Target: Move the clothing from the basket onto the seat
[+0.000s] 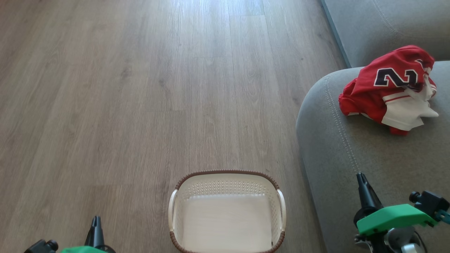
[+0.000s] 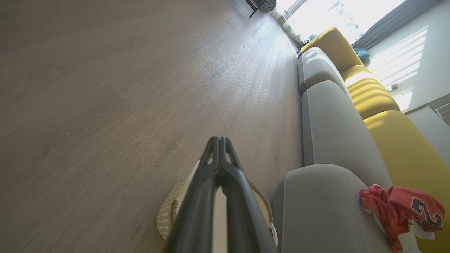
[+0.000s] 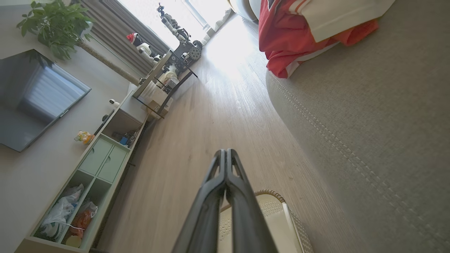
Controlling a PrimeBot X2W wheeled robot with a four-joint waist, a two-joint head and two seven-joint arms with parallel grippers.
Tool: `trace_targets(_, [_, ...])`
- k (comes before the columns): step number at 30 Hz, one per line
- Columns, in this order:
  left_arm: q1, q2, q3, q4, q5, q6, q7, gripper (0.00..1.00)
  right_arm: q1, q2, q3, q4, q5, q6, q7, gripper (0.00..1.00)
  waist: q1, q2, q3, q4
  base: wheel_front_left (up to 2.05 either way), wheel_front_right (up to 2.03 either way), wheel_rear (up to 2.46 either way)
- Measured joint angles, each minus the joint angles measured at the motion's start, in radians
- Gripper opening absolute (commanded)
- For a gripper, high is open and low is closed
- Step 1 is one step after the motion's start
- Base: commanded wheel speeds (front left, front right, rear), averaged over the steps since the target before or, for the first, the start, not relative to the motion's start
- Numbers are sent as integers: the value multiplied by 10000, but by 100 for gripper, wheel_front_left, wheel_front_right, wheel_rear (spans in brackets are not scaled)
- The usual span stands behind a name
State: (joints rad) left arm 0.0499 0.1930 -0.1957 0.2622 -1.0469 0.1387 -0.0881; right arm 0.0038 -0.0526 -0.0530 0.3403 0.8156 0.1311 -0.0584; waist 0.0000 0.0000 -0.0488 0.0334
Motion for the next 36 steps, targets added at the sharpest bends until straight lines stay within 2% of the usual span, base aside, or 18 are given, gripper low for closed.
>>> trace_targets(36, [-573, -755, 1383, -370, -2821, -911, 968, 0, -388, -2, -299, -174, 4079, -2, 765, 0, 0, 0, 234, -174, 0, 0, 0])
